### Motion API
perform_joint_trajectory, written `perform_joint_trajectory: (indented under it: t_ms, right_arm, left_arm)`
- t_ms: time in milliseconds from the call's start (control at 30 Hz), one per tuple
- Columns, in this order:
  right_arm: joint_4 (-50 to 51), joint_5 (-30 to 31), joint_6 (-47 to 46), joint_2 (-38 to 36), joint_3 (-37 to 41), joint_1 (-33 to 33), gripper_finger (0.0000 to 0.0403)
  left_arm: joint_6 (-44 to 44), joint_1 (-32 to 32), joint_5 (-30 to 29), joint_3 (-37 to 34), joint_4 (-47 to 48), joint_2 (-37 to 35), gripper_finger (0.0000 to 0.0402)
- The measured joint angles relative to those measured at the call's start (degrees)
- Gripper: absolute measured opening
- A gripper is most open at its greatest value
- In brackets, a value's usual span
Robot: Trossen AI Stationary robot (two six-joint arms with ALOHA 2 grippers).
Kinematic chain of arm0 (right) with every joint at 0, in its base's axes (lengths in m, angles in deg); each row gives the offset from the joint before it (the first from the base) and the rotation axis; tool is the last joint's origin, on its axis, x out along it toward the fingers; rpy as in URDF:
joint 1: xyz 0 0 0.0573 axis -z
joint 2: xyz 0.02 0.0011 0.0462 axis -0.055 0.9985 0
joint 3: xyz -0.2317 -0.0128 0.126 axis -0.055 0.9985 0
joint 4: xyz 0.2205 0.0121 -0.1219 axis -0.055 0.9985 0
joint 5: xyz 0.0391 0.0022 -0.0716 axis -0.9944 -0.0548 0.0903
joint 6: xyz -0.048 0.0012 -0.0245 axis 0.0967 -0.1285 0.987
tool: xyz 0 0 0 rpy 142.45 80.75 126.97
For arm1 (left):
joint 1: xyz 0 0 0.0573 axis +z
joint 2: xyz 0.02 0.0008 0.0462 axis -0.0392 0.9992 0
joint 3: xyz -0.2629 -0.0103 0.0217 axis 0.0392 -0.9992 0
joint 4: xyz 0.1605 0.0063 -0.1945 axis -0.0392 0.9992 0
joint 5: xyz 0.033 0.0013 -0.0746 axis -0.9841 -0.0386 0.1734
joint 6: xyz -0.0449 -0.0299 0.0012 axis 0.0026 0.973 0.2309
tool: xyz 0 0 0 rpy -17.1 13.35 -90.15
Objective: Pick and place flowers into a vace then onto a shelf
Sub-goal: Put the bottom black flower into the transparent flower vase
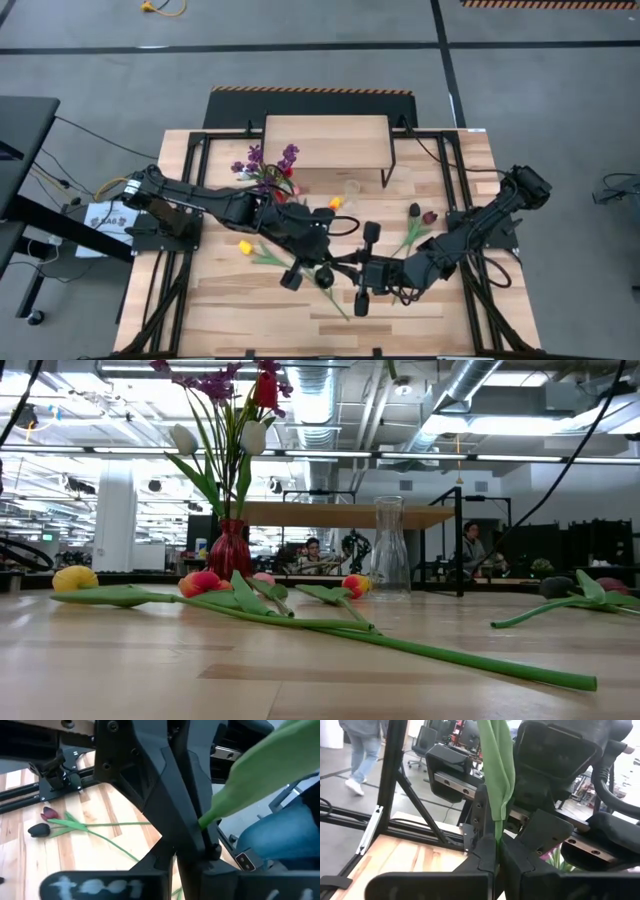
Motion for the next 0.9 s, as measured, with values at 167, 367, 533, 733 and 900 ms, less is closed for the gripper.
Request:
perform_joint_trajectory:
  t_ms: [167,367,533,733,900]
  right_arm:
    - [0.00,0.47,0.15,0.00,0.00,-0.30,0.0002]
    - [0.26,1.40,0.20,0.00,0.00,-1.05,0.0001]
    - [0.77,4.49,0.59,0.00,0.00,-2.16,0.0001]
    - [0.90,7.99,0.60,-0.80,0.00,-4.30,0.0000]
    - [2.46,13.72,1.14,-2.20,0.04,-7.78,0.0000]
  left_arm:
    - [1.71,0.02,0.00,0.00,0.00,0.00,0.0035]
    - [3.11,-0.52,-0.22,0.00,0.36,0.00,0.0089]
    - [3.10,-1.97,-3.84,0.02,0.85,-0.06,0.0114]
    - [4.86,-2.56,-4.55,0.02,5.16,-1.76,0.0118]
    - [8.52,-3.08,-7.34,0.02,8.25,-5.54,0.0117]
